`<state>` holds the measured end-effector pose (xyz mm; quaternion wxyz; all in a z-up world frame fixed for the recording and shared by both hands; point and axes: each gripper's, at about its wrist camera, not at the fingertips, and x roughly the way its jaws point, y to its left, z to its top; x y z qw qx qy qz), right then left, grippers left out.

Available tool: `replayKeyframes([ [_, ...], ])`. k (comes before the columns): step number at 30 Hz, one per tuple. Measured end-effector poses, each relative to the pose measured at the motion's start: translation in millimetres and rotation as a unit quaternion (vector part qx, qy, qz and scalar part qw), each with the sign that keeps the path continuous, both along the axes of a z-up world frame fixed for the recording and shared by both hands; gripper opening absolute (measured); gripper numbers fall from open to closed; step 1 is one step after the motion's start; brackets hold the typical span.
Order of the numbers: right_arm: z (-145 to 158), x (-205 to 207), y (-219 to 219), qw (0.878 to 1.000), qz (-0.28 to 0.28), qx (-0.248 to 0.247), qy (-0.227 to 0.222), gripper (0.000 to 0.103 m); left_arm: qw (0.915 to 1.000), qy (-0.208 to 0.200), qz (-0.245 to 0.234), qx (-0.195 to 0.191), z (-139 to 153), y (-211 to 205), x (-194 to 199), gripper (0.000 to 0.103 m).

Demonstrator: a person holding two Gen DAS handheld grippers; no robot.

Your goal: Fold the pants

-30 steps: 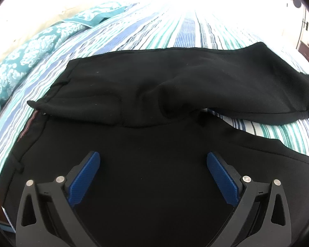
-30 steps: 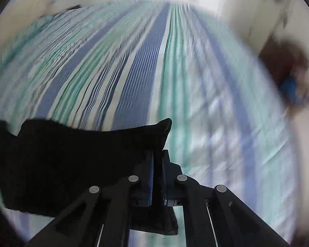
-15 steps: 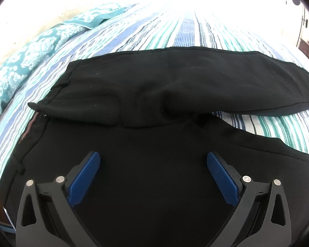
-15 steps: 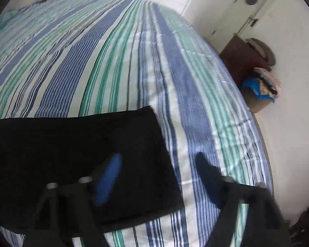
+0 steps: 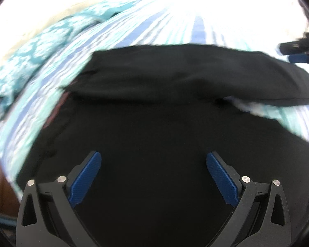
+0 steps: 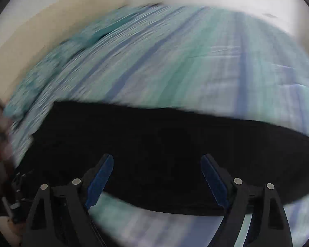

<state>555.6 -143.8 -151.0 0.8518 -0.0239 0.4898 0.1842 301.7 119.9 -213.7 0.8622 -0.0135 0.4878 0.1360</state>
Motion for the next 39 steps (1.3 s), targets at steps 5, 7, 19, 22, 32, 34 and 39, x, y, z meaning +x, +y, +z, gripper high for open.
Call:
replayKeyframes([
  [5,-76.0,30.2,151.0,0.992,0.096,-0.015,0.083,0.086,0.9957,0.03,0.07,-0.054,2.0,54.6,-32.3,0.102],
  [7,-98.1,40.1,199.6,0.988,0.109,-0.081,0.073,0.087,0.9937,0.027,0.088,-0.065,2.7,70.2,-43.0,0.102],
  [19,-53.4,29.0,236.0,0.972,0.125,0.122,0.157,0.094,0.995,0.01,0.063,-0.077,4.2,80.8,-29.3,0.102],
  [22,-87.0,29.5,261.7,0.948,0.136,0.136,0.252,0.095,0.9946,0.017,0.062,-0.082,-1.0,85.1,-26.2,0.102],
  [32,-75.4,60.8,273.2,0.941,0.105,0.213,0.241,0.095,0.9952,0.016,0.049,-0.083,-3.6,80.1,-19.3,0.102],
  [34,-84.2,49.8,290.3,0.93,0.135,0.214,0.265,0.097,0.9957,0.021,0.049,-0.076,-6.3,79.0,-17.2,0.102],
  [39,-97.1,28.0,331.2,0.931,0.16,0.2,0.261,0.103,0.9965,0.025,0.047,-0.065,-9.4,75.4,-13.7,0.102],
])
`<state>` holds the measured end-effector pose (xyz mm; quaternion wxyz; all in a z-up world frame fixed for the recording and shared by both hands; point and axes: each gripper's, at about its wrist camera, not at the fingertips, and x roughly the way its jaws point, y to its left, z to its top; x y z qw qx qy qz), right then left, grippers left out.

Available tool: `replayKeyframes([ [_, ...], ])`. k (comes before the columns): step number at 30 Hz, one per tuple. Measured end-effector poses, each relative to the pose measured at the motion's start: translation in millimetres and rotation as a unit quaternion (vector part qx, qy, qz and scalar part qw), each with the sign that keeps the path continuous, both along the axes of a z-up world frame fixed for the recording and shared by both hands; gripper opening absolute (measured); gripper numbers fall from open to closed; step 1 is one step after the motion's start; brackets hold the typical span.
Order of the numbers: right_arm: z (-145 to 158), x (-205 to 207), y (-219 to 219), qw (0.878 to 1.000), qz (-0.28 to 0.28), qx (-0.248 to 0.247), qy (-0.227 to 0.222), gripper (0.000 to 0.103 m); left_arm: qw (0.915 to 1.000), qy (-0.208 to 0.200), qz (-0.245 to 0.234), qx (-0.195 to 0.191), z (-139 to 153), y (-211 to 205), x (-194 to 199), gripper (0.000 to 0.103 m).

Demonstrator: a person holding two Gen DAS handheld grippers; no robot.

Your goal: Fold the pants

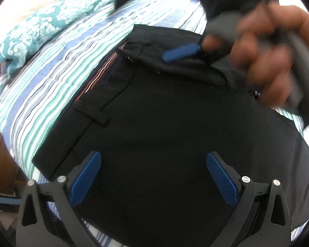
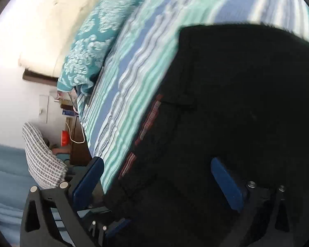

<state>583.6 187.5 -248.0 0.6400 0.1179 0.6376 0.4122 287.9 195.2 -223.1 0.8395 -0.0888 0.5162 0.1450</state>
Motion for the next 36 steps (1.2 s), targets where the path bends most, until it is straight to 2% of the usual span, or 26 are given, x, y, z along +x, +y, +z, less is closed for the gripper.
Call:
replayKeyframes([
  [2,6.7,0.8,-9.3,0.997,-0.01,0.062,0.046,0.103,1.0,0.002,-0.001,0.001,0.5,-1.5,-3.2,0.102],
  [3,14.5,3.1,-19.2,0.996,-0.017,0.076,0.051,0.103,1.0,0.002,-0.002,0.001,0.4,-1.2,-2.9,0.102],
  [4,26.0,5.2,-30.4,0.997,-0.017,0.068,0.038,0.103,1.0,0.003,-0.003,0.0,0.7,-1.4,-2.6,0.102],
  [6,43.3,8.5,-52.3,1.0,0.0,0.012,0.013,0.103,1.0,0.002,-0.002,-0.003,0.2,-2.0,-1.0,0.102],
  [7,45.7,10.2,-68.0,1.0,0.002,-0.013,0.02,0.103,1.0,0.001,-0.001,-0.005,-0.3,-2.2,0.0,0.102],
  [8,40.5,17.1,-71.4,0.999,-0.002,-0.019,0.041,0.103,1.0,0.001,-0.001,-0.006,-0.6,-3.0,0.4,0.102],
  [10,30.5,14.4,-106.5,0.994,-0.015,-0.016,0.111,0.103,1.0,0.001,-0.003,-0.004,-0.4,-5.6,-0.2,0.102],
  [11,22.9,9.5,-120.3,0.991,-0.017,-0.029,0.131,0.103,1.0,0.002,-0.004,-0.001,-0.9,-7.9,0.7,0.102],
  [12,18.9,13.0,-131.9,0.991,-0.019,-0.05,0.121,0.102,1.0,0.003,-0.006,0.004,-1.3,-10.1,1.2,0.102],
  [15,9.1,24.1,-155.9,0.989,-0.073,-0.127,0.036,0.102,0.9997,0.006,-0.009,0.023,-4.6,-15.3,4.8,0.102],
  [16,9.4,26.5,-168.7,0.987,-0.097,-0.126,0.029,0.102,0.9996,0.005,-0.01,0.027,-5.5,-17.0,5.4,0.102],
  [18,15.6,28.3,-197.4,0.985,-0.148,-0.08,0.036,0.102,0.9994,0.003,-0.014,0.032,-5.0,-21.7,2.6,0.102],
  [20,22.2,25.6,-215.3,0.985,-0.159,-0.058,0.035,0.102,0.9991,0.004,-0.019,0.038,-4.5,-27.1,2.6,0.102],
  [23,24.4,21.1,-255.2,0.979,-0.164,-0.124,0.006,0.102,0.9993,-0.003,-0.024,0.03,-1.9,-32.3,6.2,0.102],
  [25,27.9,19.4,-291.4,0.977,-0.186,-0.106,-0.004,0.101,0.9991,-0.02,-0.033,0.017,4.4,-37.7,6.2,0.102],
  [28,44.1,9.4,-359.5,0.957,-0.268,-0.105,-0.041,0.102,0.9974,-0.036,-0.053,0.033,10.7,-50.9,7.1,0.102],
  [30,50.4,-3.0,-402.2,0.937,-0.316,-0.13,-0.072,0.102,0.9964,-0.03,-0.067,0.041,11.6,-59.1,10.9,0.102],
  [32,51.2,-19.4,-443.8,0.922,-0.356,-0.127,-0.08,0.1,0.9955,-0.031,-0.083,0.035,17.5,-66.9,16.8,0.102],
  [34,57.2,-31.8,-473.5,0.914,-0.378,-0.113,-0.097,0.099,0.9945,-0.043,-0.09,0.034,29.7,-72.1,30.3,0.102],
  [36,66.4,-37.2,-493.9,0.906,-0.383,-0.134,-0.12,0.099,0.9929,-0.06,-0.096,0.036,43.0,-76.6,49.8,0.102],
])
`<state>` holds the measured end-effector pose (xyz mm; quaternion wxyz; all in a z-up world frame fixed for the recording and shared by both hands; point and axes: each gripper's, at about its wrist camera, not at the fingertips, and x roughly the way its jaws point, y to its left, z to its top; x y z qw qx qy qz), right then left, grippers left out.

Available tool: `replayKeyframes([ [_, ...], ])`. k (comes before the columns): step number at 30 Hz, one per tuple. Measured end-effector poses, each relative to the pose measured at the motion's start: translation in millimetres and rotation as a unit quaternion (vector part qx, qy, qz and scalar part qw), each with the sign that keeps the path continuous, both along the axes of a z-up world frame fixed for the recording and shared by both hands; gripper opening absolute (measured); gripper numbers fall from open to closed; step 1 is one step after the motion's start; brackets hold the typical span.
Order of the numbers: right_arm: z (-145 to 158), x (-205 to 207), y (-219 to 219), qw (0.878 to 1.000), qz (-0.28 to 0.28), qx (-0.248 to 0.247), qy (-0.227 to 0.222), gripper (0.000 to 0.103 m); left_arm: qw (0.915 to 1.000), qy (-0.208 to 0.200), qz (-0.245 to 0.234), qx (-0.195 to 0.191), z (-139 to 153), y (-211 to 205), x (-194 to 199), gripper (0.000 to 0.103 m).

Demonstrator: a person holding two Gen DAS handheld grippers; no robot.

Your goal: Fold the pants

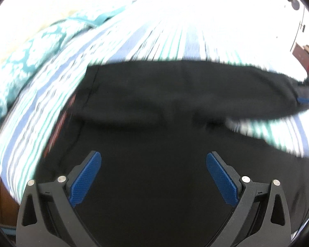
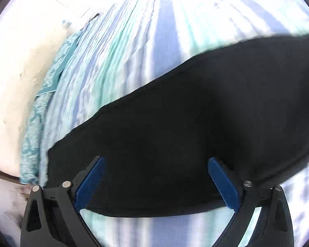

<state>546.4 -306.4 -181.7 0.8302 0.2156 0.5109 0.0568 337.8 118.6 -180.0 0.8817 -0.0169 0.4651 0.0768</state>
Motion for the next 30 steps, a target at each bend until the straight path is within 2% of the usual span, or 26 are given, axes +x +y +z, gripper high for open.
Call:
replayKeyframes([
  [2,10.2,-5.3,-23.6,1.0,0.002,-0.02,-0.013,0.099,0.9996,-0.019,-0.013,0.014,10.5,-6.2,25.1,0.102],
  [4,15.4,-6.5,-52.8,0.998,-0.023,-0.05,-0.015,0.099,0.9985,-0.029,-0.021,0.042,10.9,-9.6,57.8,0.102],
  [6,15.5,-8.6,-92.2,0.996,-0.052,-0.074,0.0,0.099,0.9975,-0.016,-0.01,0.069,1.5,-7.5,89.1,0.102],
  [10,30.4,-19.8,-170.0,0.991,-0.088,-0.1,0.0,0.099,0.9973,0.001,0.014,0.071,-12.1,2.0,131.8,0.102],
  [13,42.4,-29.8,-213.5,0.98,-0.119,-0.16,0.016,0.099,0.9968,-0.001,0.025,0.076,-21.4,4.9,157.0,0.102],
  [16,55.0,-42.0,-235.2,0.971,-0.13,-0.199,0.011,0.099,0.9937,0.033,0.042,0.098,-52.4,11.5,167.1,0.102],
  [17,60.0,-45.7,-246.0,0.969,-0.137,-0.206,0.009,0.099,0.9935,0.045,0.047,0.094,-61.5,16.0,165.9,0.103],
  [19,69.3,-50.7,-268.9,0.967,-0.151,-0.206,0.008,0.099,0.9972,0.02,0.055,0.047,-66.5,28.9,159.2,0.103],
  [22,67.2,-50.4,-289.1,0.966,-0.155,-0.208,0.009,0.099,0.9977,0.012,0.055,0.037,-67.7,31.0,158.6,0.103],
  [27,50.3,-2.5,-278.3,0.966,-0.128,-0.223,0.012,0.099,0.9972,-0.005,0.053,0.053,-72.1,26.5,154.7,0.103],
  [30,34.5,30.7,-279.0,0.962,-0.136,-0.238,0.008,0.099,0.9972,-0.011,0.053,0.051,-73.0,26.3,153.5,0.103],
])
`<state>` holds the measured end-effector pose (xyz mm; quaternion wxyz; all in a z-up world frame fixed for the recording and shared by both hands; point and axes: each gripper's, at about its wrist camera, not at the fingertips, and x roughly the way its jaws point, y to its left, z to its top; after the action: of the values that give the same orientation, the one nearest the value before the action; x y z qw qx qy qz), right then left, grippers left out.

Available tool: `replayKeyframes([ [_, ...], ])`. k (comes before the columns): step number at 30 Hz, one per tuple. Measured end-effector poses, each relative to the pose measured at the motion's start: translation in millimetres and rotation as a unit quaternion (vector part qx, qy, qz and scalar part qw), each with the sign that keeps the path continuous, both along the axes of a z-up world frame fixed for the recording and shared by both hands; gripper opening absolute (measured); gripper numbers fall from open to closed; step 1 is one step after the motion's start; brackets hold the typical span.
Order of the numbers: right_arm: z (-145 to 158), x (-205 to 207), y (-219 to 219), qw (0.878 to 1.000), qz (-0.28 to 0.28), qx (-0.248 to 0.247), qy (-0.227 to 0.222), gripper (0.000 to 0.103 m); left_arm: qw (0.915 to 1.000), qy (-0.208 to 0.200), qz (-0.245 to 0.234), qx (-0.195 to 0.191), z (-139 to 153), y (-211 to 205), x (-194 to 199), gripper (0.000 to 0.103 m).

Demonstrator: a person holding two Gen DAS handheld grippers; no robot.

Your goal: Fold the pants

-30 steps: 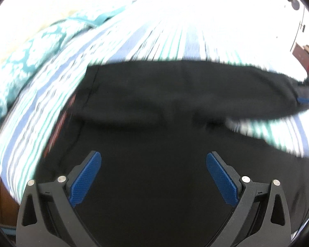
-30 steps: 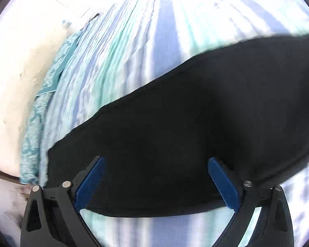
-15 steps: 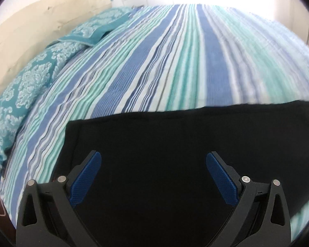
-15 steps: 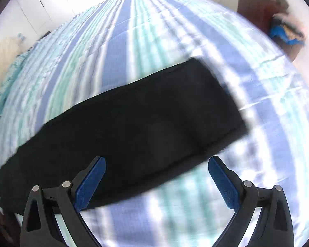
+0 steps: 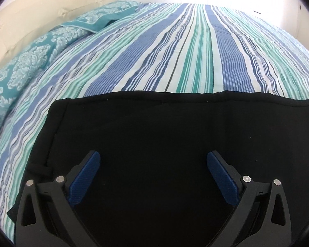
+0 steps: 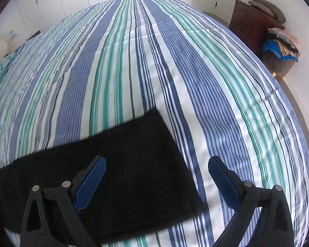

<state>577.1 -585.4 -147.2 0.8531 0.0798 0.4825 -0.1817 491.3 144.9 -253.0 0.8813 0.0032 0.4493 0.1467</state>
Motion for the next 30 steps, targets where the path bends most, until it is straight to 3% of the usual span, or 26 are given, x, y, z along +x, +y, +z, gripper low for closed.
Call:
replayKeyframes([
  [2,-4.0,11.9,-4.7,1.0,-0.013,0.001,-0.011,0.099,1.0,-0.003,-0.001,-0.002,-0.5,3.4,2.0,0.103],
  [3,-8.1,17.0,-7.5,1.0,-0.017,0.012,-0.016,0.094,1.0,-0.004,-0.001,-0.001,-0.9,3.3,2.0,0.103],
  [4,-11.3,22.3,-9.1,0.999,-0.015,0.03,-0.021,0.081,1.0,-0.005,-0.001,-0.001,-0.9,4.6,1.8,0.103],
  [5,-13.8,27.1,-9.7,0.998,-0.011,0.047,-0.026,0.044,1.0,-0.006,-0.001,-0.002,-1.0,5.1,1.9,0.103],
  [6,-11.1,26.5,-10.3,0.998,-0.011,0.047,-0.031,0.025,1.0,-0.008,-0.001,-0.002,-1.1,5.3,1.8,0.103],
  [8,-2.5,20.7,-6.3,0.998,0.0,0.048,-0.049,0.014,1.0,-0.008,-0.002,-0.002,-1.3,5.5,2.0,0.103],
  [12,35.2,-30.2,21.9,0.995,0.049,0.024,-0.087,0.007,1.0,-0.005,-0.001,0.005,-0.8,3.7,3.6,0.103],
  [16,71.2,-132.8,63.9,0.987,0.103,0.029,-0.117,0.007,0.9996,0.009,0.001,0.028,2.5,-2.5,5.8,0.103],
  [19,78.8,-228.4,95.7,0.985,0.113,0.045,-0.124,0.007,0.9971,0.065,0.001,0.039,12.9,-9.1,6.3,0.102],
  [21,75.8,-293.7,113.6,0.986,0.107,0.042,-0.124,0.007,0.9959,0.085,-0.015,0.03,27.0,-17.3,-11.4,0.102],
  [23,61.8,-358.8,132.5,0.99,0.09,0.028,-0.107,0.009,0.9964,0.069,-0.048,0.012,47.1,-29.6,-49.8,0.102],
  [24,50.7,-384.7,142.1,0.993,0.077,0.01,-0.084,0.02,0.9956,0.066,-0.067,0.005,55.7,-37.5,-74.5,0.102],
  [25,41.8,-401.8,148.9,0.996,0.061,-0.007,-0.063,0.046,0.9946,0.067,-0.079,0.0,60.5,-43.7,-93.5,0.102],
  [27,25.9,-447.9,158.7,0.999,0.018,-0.002,-0.049,0.086,0.9924,0.069,-0.101,-0.017,65.2,-55.4,-133.3,0.102],
  [30,23.8,-494.3,169.1,0.992,-0.028,0.057,-0.106,0.087,0.9888,0.082,-0.112,-0.056,59.1,-71.4,-191.6,0.102],
])
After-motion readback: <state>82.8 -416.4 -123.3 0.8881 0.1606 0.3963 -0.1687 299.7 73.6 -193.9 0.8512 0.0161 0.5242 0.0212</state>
